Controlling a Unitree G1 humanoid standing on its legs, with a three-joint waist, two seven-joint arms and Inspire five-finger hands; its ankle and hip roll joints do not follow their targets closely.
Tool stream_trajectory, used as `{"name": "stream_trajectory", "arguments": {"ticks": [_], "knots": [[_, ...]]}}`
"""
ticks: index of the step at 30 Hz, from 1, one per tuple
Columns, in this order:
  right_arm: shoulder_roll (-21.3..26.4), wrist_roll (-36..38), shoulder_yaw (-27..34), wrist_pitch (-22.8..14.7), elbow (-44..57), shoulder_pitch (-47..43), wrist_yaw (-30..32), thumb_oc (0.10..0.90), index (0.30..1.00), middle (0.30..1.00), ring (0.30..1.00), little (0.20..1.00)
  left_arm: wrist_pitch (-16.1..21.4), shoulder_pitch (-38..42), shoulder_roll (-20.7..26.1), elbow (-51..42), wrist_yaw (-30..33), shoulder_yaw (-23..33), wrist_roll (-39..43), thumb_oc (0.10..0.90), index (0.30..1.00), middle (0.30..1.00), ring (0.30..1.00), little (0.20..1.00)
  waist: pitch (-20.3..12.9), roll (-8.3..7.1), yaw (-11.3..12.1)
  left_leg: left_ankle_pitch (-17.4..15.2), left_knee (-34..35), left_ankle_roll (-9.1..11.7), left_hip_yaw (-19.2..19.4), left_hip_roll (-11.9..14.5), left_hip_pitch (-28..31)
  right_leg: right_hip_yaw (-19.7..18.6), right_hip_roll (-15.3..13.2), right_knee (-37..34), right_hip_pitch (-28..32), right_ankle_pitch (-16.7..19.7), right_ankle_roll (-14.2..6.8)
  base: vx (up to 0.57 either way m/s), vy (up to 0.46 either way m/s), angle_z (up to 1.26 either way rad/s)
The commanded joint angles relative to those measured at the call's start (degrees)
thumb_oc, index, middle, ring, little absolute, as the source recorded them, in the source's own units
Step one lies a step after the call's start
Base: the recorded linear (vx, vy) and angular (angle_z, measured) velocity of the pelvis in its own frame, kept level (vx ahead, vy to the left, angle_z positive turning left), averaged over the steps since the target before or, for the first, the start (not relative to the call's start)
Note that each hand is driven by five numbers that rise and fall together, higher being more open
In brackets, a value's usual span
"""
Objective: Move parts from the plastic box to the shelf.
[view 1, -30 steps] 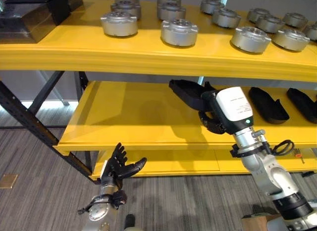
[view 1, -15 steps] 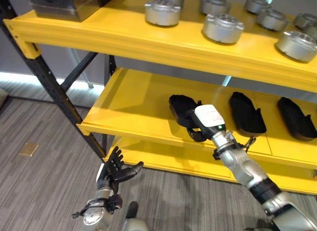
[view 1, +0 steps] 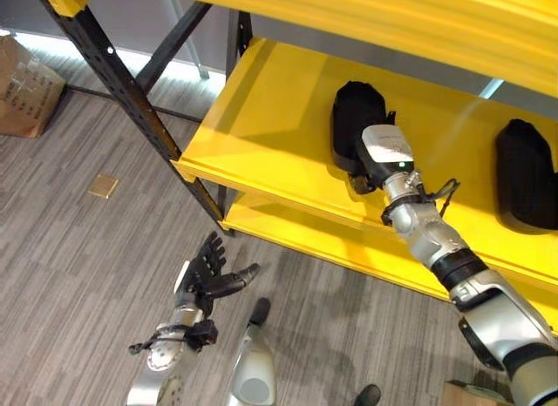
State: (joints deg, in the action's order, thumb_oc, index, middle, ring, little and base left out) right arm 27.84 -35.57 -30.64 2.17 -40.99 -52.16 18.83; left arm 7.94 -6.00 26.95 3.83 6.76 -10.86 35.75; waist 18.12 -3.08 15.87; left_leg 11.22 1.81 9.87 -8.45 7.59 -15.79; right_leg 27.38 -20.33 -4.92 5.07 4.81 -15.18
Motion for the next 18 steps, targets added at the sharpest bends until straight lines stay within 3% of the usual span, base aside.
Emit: {"name": "stream_trajectory", "arguments": {"ticks": [1,18], "knots": [[4.0,3.0,-0.3,0.5,1.0,-9.8,5.2,0.400,0.300,0.300,0.300,0.300,6.5,2.3,2.4,-6.7,-0.9,-0.7,0.9,0.900,1.000,1.000,1.000,1.000,-2.0,0.09,-0.8,-2.9,0.1,-4.7,5.6,-0.8,3.3,-2.8,-1.2,4.4,-3.0,6.0,2.1,0.00,0.000,0.00],[0.7,7.2,4.2,0.8,5.0,-3.0,6.1,0.400,0.300,0.300,0.300,0.300,6.4,3.7,0.6,-6.1,1.2,-0.7,1.1,0.900,1.000,1.000,1.000,1.000,0.0,1.50,-4.6,-3.5,-1.3,-5.0,7.3,-0.6,2.2,-5.1,-1.7,5.0,-5.7,5.6,2.6,-0.01,0.009,-0.04]]}}
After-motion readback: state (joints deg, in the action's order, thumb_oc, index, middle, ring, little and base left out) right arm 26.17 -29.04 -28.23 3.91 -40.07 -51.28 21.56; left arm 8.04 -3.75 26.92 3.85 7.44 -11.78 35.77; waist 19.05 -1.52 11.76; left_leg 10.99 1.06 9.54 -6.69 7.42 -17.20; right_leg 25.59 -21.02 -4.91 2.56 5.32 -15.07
